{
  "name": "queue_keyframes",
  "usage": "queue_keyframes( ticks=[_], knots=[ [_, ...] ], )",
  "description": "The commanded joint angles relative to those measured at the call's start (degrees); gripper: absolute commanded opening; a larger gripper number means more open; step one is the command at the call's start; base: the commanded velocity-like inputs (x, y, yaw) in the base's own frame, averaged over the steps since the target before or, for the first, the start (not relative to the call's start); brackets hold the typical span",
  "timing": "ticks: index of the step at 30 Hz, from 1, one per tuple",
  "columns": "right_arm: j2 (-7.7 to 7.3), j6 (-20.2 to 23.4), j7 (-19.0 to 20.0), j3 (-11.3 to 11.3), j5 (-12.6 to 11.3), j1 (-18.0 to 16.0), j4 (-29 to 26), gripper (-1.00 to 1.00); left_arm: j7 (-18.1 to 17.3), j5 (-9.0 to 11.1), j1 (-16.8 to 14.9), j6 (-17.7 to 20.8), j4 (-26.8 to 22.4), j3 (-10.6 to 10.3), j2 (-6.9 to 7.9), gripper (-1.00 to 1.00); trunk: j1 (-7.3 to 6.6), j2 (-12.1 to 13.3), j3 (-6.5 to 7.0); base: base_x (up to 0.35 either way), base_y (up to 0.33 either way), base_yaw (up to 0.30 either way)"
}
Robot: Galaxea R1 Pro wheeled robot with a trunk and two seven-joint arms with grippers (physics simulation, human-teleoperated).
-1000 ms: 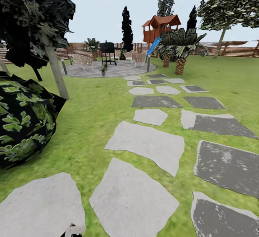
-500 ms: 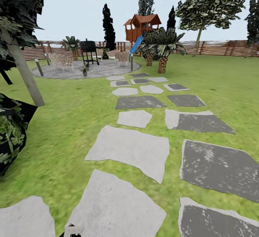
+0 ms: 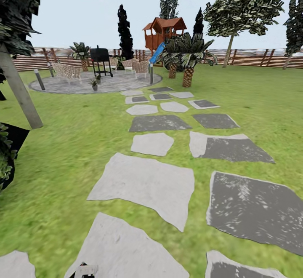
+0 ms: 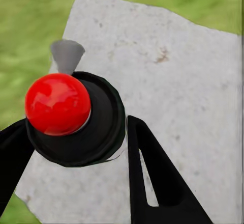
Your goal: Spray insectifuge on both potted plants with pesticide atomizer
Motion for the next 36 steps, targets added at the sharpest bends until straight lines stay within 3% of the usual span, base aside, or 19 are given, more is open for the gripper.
queue_keyframes(
  ticks=[1, 36],
  knots=[
    [0.0, -0.2, 0.0, 0.0, 0.0, 0.0, 0.1, 1.0, 0.0, 0.0, 0.0, -0.2, 0.0, 0.2, -0.02, -1.0, 0.02, 0.0, -0.05, 0.32, -0.127, 0.0],
    [0.0, -0.2, -0.2, 0.0, 0.0, 0.0, 0.2, 1.0, -0.1, -0.3, 0.0, -0.2, 0.0, 0.1, -0.03, -1.0, 0.02, 0.0, -0.05, 0.32, -0.127, 0.0]
  ],
)
